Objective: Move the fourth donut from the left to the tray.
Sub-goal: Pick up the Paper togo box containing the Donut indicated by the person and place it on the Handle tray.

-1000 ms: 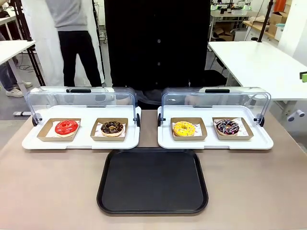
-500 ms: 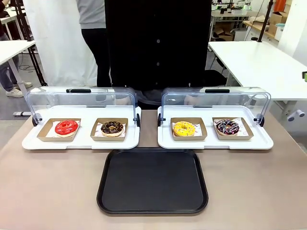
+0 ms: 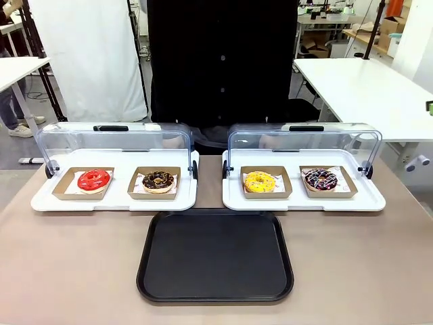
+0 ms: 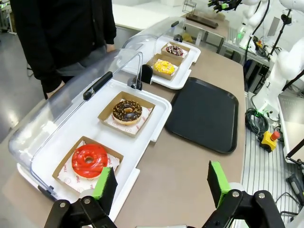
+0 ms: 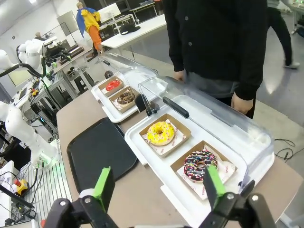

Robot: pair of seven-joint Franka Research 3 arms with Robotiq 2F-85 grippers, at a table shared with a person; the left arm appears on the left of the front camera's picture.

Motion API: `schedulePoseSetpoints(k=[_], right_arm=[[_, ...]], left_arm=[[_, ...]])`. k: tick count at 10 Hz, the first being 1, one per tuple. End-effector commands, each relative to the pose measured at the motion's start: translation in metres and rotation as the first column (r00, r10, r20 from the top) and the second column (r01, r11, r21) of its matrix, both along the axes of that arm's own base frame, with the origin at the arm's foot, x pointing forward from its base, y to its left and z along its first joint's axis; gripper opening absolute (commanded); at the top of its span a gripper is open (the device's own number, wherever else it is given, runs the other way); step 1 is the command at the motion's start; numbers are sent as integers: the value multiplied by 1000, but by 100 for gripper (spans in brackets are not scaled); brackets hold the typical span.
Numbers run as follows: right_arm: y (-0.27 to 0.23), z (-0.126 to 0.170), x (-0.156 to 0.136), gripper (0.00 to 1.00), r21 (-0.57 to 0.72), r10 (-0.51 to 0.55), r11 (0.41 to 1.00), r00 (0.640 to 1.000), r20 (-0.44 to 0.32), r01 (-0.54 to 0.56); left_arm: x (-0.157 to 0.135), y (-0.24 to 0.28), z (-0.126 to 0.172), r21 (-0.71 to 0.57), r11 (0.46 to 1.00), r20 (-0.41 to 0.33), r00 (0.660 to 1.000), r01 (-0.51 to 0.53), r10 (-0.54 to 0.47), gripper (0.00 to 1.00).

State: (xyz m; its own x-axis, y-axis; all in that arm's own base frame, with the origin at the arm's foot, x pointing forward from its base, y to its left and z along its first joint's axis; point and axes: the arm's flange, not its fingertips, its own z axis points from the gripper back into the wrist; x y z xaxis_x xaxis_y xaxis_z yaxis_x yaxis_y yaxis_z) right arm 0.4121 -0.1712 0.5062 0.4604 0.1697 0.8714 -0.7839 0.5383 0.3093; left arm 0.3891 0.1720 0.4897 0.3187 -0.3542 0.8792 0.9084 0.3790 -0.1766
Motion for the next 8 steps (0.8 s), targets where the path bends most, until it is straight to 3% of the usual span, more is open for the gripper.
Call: schedulePoseSetpoints(k=[1,8], right_arm=[[0,0,3,100,18,6,1000,999,40,-7],[0,0,3,100,18,6,1000,999,40,-7]], left_arm=[[1,2,1,-16,1000,26,1000,13,-13,100],[1,2,1,-16,1000,26,1000,13,-13,100]])
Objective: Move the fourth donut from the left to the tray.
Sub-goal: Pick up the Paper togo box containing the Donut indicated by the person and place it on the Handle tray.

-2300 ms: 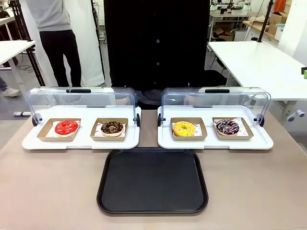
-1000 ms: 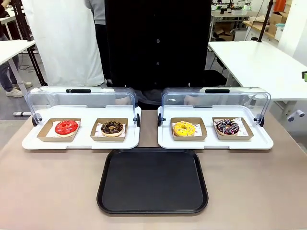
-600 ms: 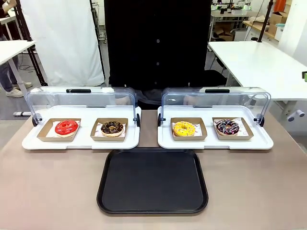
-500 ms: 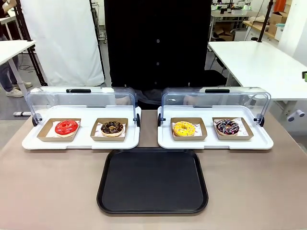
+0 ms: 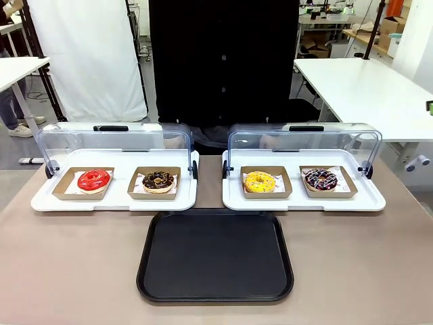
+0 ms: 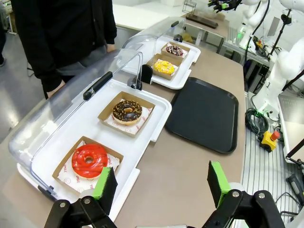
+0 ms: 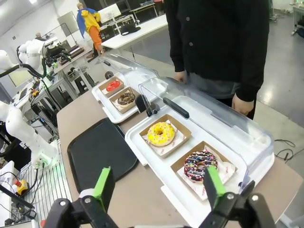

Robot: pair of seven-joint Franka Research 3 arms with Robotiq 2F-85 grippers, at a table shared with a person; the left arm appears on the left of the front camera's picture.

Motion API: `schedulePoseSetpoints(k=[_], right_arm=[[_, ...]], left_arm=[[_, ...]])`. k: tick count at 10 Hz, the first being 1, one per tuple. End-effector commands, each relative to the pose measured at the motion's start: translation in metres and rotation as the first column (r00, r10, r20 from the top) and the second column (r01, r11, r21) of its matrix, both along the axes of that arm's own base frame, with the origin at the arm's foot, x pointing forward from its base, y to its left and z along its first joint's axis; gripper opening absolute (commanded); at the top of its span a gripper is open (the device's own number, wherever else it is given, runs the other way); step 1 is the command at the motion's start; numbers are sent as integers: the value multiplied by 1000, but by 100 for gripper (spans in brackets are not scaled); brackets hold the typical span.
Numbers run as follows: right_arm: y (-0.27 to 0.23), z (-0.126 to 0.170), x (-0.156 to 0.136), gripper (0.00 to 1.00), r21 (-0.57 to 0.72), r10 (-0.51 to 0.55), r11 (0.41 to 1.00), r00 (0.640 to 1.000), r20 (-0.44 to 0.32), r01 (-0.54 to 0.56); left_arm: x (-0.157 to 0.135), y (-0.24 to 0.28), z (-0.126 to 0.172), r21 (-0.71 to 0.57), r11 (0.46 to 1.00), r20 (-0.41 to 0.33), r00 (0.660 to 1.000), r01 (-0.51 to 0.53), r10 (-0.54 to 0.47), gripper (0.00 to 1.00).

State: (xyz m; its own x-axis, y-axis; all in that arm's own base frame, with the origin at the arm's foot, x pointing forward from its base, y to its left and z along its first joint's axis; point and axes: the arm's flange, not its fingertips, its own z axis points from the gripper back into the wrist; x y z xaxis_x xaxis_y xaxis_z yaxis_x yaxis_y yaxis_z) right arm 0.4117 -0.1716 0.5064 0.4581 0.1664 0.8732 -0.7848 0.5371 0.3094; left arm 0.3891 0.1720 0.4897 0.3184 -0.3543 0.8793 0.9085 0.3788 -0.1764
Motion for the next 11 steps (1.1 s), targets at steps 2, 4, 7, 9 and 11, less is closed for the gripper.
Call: schedulePoseSetpoints(k=[2,4,7,9,11], right_arm=[[0,0,4,100,14,6,1000,999,38,-7],[0,0,4,100,14,6,1000,999,38,-7],[0,0,4,100,14,6,1000,999,38,-7],[0,0,4,100,14,6,1000,999,38,-7],[0,0,4,100,14,6,1000,999,38,-7]], left_arm=[[1,2,1,-16,1000,26,1000,13,-12,100],[1,2,1,-16,1000,26,1000,13,-12,100],[1,2,1,-16,1000,26,1000,13,-12,100],[1,2,1,-16,1000,26,1000,13,-12,100],[1,2,1,-16,1000,26,1000,13,-12,100]])
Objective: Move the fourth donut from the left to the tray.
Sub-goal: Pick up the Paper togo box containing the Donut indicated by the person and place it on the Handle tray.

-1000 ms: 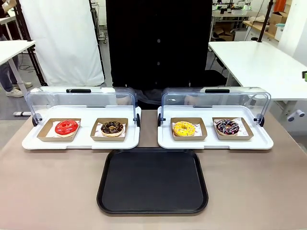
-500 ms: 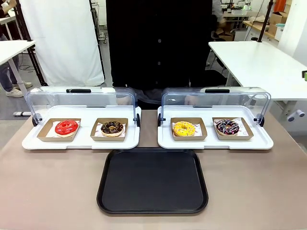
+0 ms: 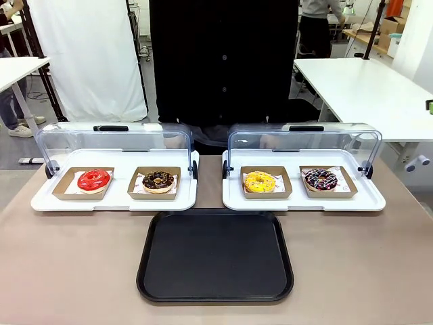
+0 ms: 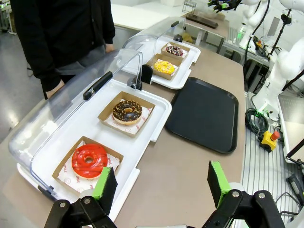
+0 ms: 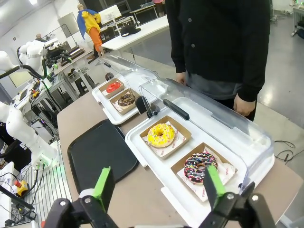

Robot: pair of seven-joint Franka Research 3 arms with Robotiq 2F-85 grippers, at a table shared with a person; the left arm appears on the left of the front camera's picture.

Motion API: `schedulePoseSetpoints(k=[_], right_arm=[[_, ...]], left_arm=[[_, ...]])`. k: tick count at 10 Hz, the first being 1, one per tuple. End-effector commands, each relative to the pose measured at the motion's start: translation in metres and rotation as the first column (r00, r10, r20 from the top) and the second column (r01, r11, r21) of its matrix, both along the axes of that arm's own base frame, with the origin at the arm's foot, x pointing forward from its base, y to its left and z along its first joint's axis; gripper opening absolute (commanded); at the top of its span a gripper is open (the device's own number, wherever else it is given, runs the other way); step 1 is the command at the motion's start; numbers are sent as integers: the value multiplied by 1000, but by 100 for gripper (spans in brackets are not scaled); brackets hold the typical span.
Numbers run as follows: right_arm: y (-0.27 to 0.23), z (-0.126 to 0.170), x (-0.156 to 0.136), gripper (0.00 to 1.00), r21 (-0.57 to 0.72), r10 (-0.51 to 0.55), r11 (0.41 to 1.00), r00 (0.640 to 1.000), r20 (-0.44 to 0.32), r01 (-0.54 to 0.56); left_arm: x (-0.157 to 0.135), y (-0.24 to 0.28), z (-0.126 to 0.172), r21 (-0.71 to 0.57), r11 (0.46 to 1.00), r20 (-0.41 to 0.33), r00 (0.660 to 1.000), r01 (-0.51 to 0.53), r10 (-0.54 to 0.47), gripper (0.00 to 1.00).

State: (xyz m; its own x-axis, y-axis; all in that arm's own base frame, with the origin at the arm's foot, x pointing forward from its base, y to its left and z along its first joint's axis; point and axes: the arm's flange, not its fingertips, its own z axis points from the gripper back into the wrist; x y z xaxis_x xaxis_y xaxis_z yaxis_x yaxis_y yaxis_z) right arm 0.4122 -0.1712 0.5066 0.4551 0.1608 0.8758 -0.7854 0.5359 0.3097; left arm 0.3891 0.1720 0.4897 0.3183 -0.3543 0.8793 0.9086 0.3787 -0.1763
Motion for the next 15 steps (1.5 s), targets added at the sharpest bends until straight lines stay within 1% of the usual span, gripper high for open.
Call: schedulePoseSetpoints(k=[1,15], right_arm=[[0,0,3,100,8,7,1000,999,34,-7],[0,0,3,100,8,7,1000,999,34,-7]], left_arm=[[1,2,1,-16,1000,26,1000,13,-12,100],[1,2,1,-16,1000,26,1000,13,-12,100]])
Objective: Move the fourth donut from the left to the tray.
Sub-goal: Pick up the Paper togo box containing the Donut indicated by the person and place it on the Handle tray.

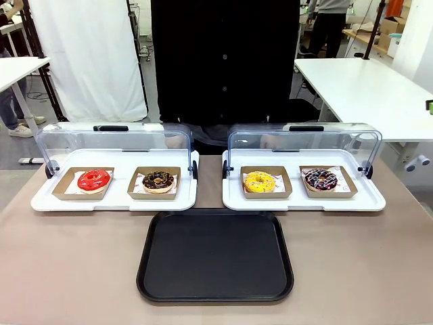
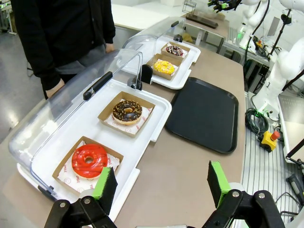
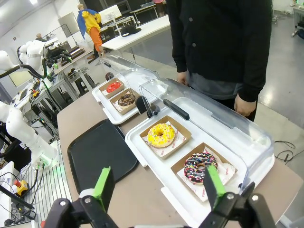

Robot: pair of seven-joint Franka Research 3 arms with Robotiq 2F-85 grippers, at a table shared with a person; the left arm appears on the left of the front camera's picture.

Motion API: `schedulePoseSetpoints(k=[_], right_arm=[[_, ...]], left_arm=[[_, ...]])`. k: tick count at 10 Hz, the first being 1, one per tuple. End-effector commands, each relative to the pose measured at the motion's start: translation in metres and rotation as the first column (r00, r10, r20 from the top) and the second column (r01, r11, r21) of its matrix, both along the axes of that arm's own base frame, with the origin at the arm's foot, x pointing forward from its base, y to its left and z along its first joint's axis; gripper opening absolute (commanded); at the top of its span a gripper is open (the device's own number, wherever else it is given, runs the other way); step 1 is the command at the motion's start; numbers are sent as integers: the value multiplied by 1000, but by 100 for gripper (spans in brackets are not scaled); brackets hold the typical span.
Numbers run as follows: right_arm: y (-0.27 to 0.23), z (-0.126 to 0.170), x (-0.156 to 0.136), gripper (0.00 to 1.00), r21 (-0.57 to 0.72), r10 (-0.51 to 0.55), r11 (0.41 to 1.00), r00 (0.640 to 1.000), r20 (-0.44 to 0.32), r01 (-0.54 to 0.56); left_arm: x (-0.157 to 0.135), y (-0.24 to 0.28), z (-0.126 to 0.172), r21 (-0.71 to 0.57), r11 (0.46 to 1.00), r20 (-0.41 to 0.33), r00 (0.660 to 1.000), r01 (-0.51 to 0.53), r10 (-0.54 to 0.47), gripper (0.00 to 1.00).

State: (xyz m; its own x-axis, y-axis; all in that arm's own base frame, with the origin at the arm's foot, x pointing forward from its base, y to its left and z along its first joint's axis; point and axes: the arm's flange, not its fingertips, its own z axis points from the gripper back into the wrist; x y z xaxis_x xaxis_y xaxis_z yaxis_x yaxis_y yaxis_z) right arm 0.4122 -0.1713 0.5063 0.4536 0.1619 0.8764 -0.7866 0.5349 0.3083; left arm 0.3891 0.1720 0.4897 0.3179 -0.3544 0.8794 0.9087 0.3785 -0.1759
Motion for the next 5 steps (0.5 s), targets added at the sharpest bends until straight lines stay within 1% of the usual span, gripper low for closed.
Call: schedulePoseSetpoints(k=[1,5], right_arm=[[0,0,3,100,9,6,1000,999,33,-6],[0,0,3,100,9,6,1000,999,33,-6]], left_arm=[[1,2,1,-16,1000,25,1000,13,-12,100],[1,2,1,-16,1000,25,1000,13,-12,100]])
